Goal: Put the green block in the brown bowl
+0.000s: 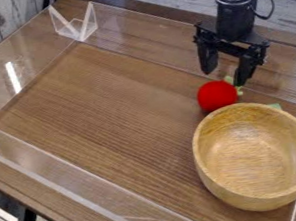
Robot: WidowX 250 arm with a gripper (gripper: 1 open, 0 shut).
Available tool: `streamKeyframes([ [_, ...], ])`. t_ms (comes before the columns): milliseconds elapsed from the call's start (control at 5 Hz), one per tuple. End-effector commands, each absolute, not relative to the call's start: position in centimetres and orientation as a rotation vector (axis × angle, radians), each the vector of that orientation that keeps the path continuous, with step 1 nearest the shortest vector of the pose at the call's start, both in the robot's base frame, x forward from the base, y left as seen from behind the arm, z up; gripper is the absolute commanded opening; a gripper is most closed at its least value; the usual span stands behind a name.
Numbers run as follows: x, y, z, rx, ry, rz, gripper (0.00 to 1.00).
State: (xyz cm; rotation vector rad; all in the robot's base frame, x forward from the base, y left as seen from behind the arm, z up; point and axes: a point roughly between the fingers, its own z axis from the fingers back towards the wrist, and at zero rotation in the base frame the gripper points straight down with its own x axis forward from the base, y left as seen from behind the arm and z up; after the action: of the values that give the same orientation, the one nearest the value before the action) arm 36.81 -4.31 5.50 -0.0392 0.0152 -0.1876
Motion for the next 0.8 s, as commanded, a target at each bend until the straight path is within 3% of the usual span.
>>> streamKeyframes([
  [0, 37.25, -4.62, 7.49, -0.036, -0.040, -0.225, 1.00],
  [600, 37.24, -4.74, 7.26, -0.029, -0.058, -0.124, 1.00],
])
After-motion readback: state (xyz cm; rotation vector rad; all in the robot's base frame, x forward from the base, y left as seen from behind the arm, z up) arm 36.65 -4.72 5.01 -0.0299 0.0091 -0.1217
